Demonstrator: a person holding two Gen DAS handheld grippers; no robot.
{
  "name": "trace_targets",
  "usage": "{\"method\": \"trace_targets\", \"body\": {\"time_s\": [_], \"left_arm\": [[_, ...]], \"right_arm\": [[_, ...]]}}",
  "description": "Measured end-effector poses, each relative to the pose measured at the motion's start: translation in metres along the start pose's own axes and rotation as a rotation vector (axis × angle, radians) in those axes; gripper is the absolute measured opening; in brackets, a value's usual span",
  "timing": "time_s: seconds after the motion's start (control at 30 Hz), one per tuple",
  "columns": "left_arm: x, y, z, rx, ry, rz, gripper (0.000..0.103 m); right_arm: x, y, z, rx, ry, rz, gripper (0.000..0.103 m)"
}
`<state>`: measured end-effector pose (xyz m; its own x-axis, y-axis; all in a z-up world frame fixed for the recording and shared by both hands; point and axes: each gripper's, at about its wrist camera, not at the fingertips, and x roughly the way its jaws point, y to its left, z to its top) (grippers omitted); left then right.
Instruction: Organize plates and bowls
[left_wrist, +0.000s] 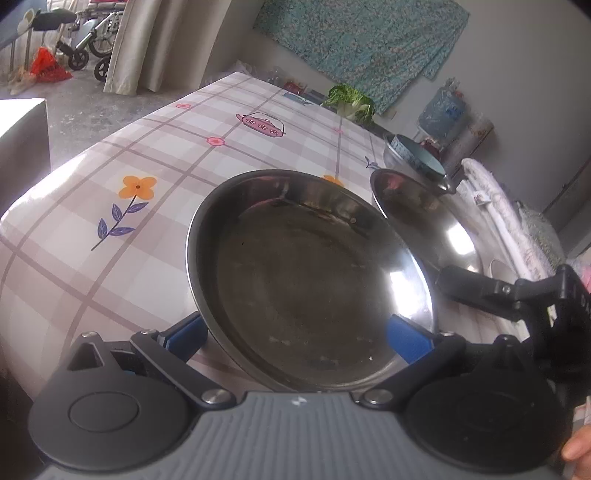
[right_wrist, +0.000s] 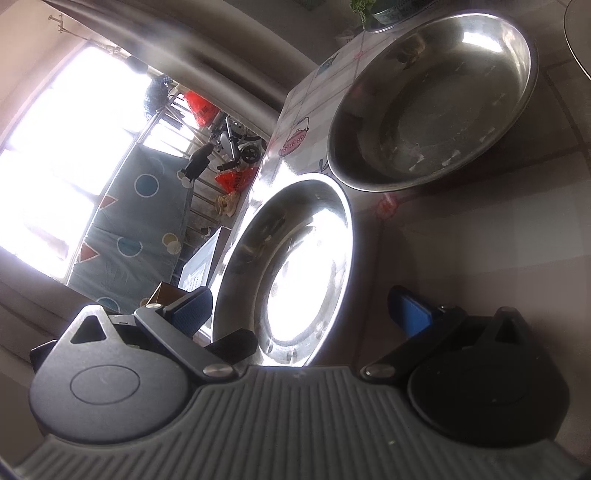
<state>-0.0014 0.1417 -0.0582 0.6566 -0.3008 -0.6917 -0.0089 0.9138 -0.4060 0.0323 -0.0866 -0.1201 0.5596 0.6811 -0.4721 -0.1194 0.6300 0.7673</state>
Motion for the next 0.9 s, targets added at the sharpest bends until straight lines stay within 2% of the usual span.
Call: {"method": "trace_targets", "body": {"time_s": [0.27,0.37,0.5,0.63,0.73,0.9], "left_arm": [[-0.002,0.006,-0.002,-0.02,-0.027,-0.04,0.103],[-0.004,0.004,-0.003,0.002,-0.041,-0.031,0.102],[-0.007,0.0,-0.003,0.052,-0.06,0.001,0.097],[-0.013,0.004,0.002,0.064,-0.1,0.033,0.091],[-0.012,0.009,0.009,0.068,-0.116,0.058,0.085],[0.002,0.016,0.021,0.087,-0.085,0.117,0.066]], "right_arm": [[0.002,0.0,0.001,0.009,0.019,0.01,0.102],[0.002,0.002,-0.002,-0.006,0.009,0.0,0.102],[0.002,0.006,-0.002,-0.037,0.003,-0.03,0.1],[-0.005,0.008,0.001,-0.09,-0.041,-0.072,0.097],[-0.007,0.009,0.005,-0.134,-0.061,-0.1,0.091],[-0.002,0.012,0.013,-0.212,-0.087,-0.174,0.071]]}}
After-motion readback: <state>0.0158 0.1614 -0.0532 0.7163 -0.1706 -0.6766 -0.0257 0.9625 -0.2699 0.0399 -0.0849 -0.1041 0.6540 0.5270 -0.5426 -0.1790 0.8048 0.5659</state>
